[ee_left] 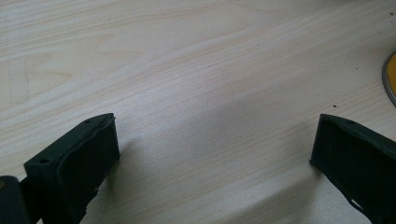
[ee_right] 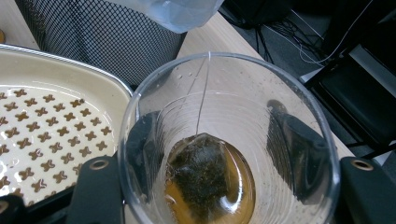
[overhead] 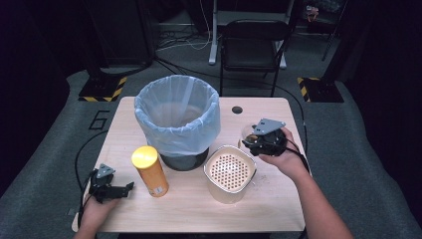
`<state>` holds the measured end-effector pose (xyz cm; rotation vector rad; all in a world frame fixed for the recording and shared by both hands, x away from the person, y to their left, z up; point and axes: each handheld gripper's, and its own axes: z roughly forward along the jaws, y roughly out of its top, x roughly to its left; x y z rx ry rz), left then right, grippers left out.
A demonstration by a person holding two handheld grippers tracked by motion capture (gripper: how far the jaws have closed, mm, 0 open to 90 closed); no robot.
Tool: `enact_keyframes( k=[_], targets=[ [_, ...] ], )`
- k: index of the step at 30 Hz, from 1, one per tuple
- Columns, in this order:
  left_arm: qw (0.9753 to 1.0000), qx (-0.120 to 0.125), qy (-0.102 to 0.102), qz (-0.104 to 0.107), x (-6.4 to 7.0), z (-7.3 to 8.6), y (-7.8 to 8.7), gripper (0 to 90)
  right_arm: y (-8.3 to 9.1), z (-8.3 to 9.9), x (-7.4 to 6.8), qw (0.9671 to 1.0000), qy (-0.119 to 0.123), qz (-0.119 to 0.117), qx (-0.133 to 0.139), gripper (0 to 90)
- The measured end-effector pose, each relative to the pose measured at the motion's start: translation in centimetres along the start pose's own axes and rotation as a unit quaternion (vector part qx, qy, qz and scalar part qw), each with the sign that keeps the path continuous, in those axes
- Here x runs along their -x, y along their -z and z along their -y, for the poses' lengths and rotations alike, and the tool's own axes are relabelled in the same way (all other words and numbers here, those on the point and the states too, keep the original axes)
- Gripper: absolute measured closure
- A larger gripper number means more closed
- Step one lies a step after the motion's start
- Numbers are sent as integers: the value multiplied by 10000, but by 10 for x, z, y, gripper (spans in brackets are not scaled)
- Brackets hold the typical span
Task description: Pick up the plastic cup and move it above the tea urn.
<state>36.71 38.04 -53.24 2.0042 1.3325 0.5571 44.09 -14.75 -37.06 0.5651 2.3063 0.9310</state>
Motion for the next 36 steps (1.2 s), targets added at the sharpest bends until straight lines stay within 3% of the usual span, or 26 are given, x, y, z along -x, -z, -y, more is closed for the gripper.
enact_keyframes(
  k=[2,17,20,31,36],
  targets=[
    [10000,0,1,1,0,0,0,6,-1,-1,-2,10000,-57,46,14,365],
    [10000,0,2,0,0,0,0,5,-10,-9,-7,9995,270,131,69,370],
    [10000,2,3,0,0,0,0,5,-9,-9,-7,9985,485,203,116,372],
    [10000,0,3,0,0,0,0,6,-9,-8,-13,9967,724,339,121,375],
    [10000,2,1,-1,0,0,0,6,-6,-9,-22,9926,1107,479,141,376]
  ],
)
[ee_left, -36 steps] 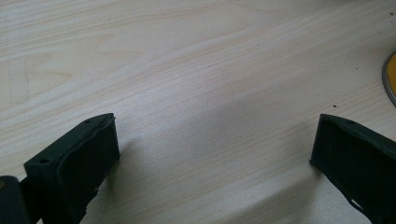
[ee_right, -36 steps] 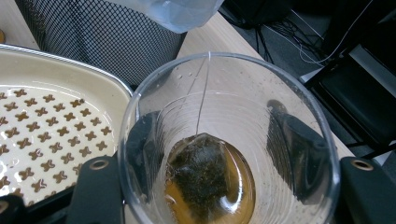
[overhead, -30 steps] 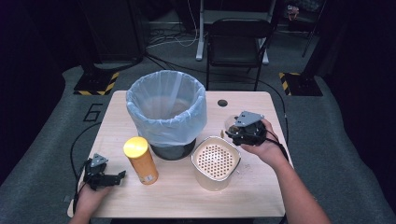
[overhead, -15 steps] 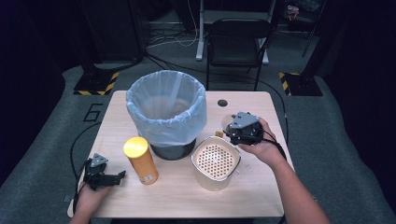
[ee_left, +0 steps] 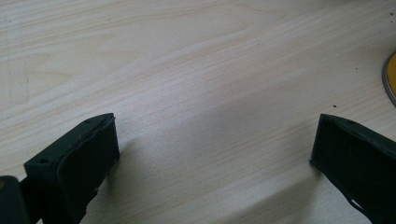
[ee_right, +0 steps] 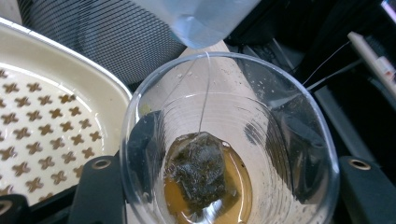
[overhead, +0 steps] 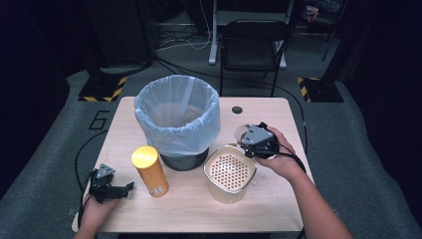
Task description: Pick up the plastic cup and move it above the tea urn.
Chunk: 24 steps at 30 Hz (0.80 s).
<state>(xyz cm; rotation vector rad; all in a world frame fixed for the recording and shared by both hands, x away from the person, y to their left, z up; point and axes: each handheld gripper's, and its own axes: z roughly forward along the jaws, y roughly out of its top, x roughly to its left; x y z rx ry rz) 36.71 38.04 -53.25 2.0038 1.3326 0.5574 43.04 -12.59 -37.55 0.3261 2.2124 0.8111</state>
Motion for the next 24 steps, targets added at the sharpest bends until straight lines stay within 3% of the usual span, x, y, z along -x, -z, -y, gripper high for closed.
enact_keyframes(
  k=[4,11,14,15,19,24],
  targets=[
    [10000,0,4,1,0,0,0,6,6,-5,-13,9986,525,114,22,376],
    [10000,1,4,0,0,0,0,5,12,-10,-25,9940,1030,351,88,377],
    [10000,0,3,2,0,0,0,5,14,-11,-32,9906,1293,437,24,377],
    [10000,-4,1,1,0,0,0,5,14,-12,-34,9879,1473,491,16,377],
    [10000,-1,5,0,0,0,0,5,15,-13,-41,9820,1792,586,-84,377],
    [10000,-1,3,0,0,0,0,6,15,-14,-46,9773,1997,700,-132,377]
  ],
)
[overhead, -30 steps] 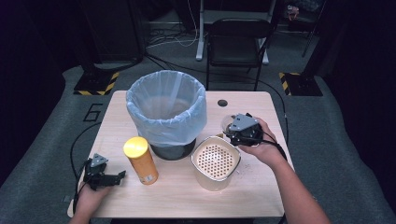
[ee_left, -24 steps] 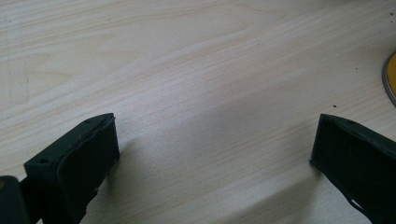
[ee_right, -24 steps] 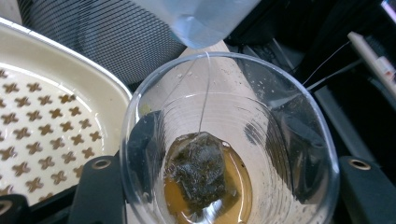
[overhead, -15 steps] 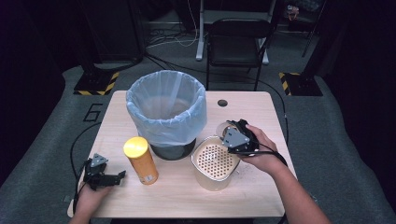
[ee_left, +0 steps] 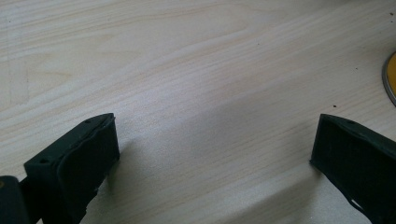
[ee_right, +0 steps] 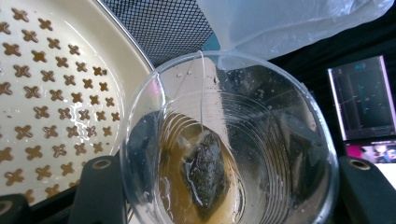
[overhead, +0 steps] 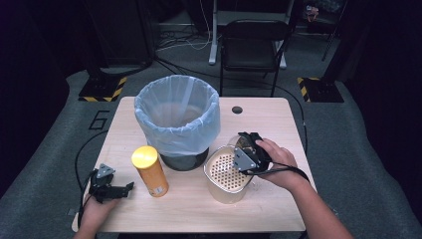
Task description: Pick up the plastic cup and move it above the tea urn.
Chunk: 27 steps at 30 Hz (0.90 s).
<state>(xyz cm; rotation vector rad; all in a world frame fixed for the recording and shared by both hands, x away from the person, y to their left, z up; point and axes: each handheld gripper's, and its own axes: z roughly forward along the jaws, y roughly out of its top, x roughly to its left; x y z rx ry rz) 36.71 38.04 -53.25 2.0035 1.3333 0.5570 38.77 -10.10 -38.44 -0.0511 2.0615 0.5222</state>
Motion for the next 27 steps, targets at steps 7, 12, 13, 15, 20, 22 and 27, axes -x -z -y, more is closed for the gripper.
enact_keyframes(
  k=[7,12,13,15,20,22,27],
  targets=[
    [10000,1,0,0,0,0,0,5,1,-9,-16,9934,1017,458,-255,381],
    [10000,-1,-3,1,0,0,0,5,-1,-16,-33,9772,1913,738,-551,380],
    [10000,3,3,0,0,0,0,5,-1,-16,-36,9731,2078,782,-615,381],
    [10000,0,-1,1,0,0,0,5,-3,-18,-43,9562,2653,987,-744,381],
    [10000,0,0,2,0,0,0,5,-2,-21,-57,8865,4285,1446,-977,379],
    [10000,1,-1,1,0,0,0,6,0,-21,-58,8775,4470,1363,-1074,378],
    [10000,1,1,1,0,0,0,5,4,-24,-56,8952,4108,1513,-838,376]
  ],
)
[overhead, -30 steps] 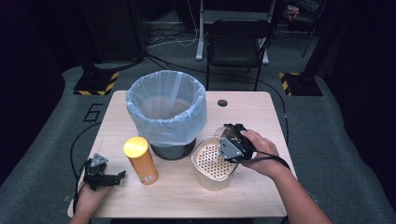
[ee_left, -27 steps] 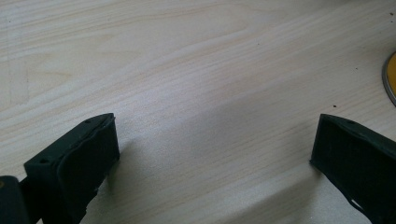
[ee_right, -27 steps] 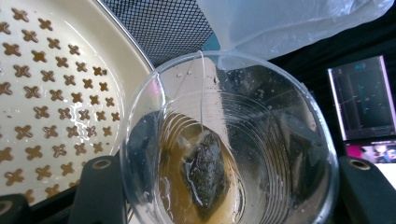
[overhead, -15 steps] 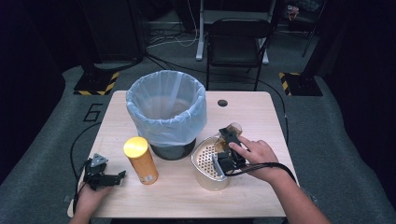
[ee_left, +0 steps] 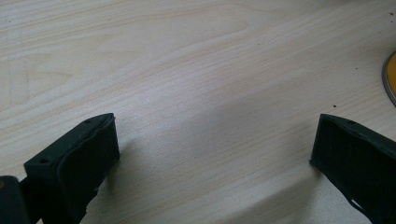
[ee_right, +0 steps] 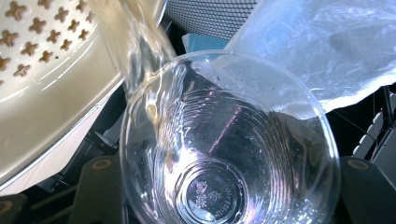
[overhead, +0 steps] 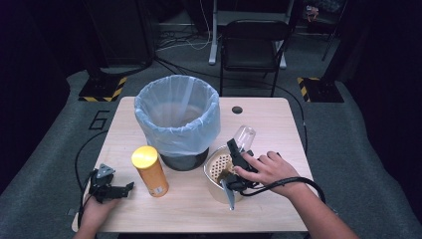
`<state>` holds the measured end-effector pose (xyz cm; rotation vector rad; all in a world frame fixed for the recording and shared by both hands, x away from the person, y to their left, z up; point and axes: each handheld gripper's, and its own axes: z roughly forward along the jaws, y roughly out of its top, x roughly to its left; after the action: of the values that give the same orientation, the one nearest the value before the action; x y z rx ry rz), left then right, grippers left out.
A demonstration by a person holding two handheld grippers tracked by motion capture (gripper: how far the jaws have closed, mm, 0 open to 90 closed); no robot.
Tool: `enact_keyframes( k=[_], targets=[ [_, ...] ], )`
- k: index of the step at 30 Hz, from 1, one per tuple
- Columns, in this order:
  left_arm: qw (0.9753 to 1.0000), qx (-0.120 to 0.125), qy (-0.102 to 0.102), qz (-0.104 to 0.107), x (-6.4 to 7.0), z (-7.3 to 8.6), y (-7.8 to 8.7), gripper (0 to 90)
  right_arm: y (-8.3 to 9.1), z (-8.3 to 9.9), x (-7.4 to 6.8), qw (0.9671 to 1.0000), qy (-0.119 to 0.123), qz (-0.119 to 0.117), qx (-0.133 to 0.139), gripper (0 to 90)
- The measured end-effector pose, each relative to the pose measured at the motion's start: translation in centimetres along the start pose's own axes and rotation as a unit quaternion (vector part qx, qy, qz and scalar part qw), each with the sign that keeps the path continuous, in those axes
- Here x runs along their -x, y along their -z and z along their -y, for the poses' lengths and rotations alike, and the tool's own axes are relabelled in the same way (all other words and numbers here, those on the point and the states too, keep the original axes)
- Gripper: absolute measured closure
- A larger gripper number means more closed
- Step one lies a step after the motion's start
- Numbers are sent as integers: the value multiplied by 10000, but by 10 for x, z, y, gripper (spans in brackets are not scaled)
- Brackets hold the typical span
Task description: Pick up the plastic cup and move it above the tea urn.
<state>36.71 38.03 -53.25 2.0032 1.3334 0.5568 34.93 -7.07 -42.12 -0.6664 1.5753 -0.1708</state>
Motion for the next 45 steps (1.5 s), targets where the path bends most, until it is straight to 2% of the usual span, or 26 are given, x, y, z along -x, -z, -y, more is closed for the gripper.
enact_keyframes(
  k=[1,3,4,5,11,12,14,15,17,19,20,21,23,26,44,45],
  targets=[
    [10000,1,0,0,0,0,0,5,0,0,1,10000,-48,-55,40,376],
    [10000,-2,-4,-1,0,0,0,5,1,0,0,9996,-280,9,-4,376],
    [10000,1,1,1,0,0,0,5,2,3,8,9995,304,-59,-102,376],
    [10000,1,-3,0,0,0,0,5,1,2,8,9991,400,-117,-39,376],
    [10000,2,1,-1,0,0,0,5,1,1,5,9995,305,-99,-71,376],
    [10000,-1,0,0,0,0,0,5,1,1,6,9992,381,-146,-5,376],
    [10000,0,-2,-1,0,0,0,5,1,1,7,9991,383,-163,17,376],
    [10000,0,0,0,0,0,0,5,2,1,7,9996,264,-111,-34,376],
    [10000,-1,-1,0,0,0,0,5,3,2,8,9996,253,-104,-28,376],
    [10000,-3,-3,0,0,0,0,5,2,2,9,9993,340,-160,32,376],
    [10000,0,-1,0,0,0,0,6,2,2,9,9993,342,-155,33,375],
    [10000,3,0,0,0,0,0,5,3,2,9,9997,236,-102,-25,376],
    [10000,2,0,0,0,0,0,5,2,2,10,9995,302,-133,24,375],
    [10000,1,1,0,0,0,0,5,3,3,9,9998,198,-89,-17,375],
    [10000,2,0,0,0,0,0,5,6,4,13,9999,135,-35,40,376],
    [10000,0,-1,0,0,0,0,5,6,3,11,9999,-18,-72,77,376]
  ],
)
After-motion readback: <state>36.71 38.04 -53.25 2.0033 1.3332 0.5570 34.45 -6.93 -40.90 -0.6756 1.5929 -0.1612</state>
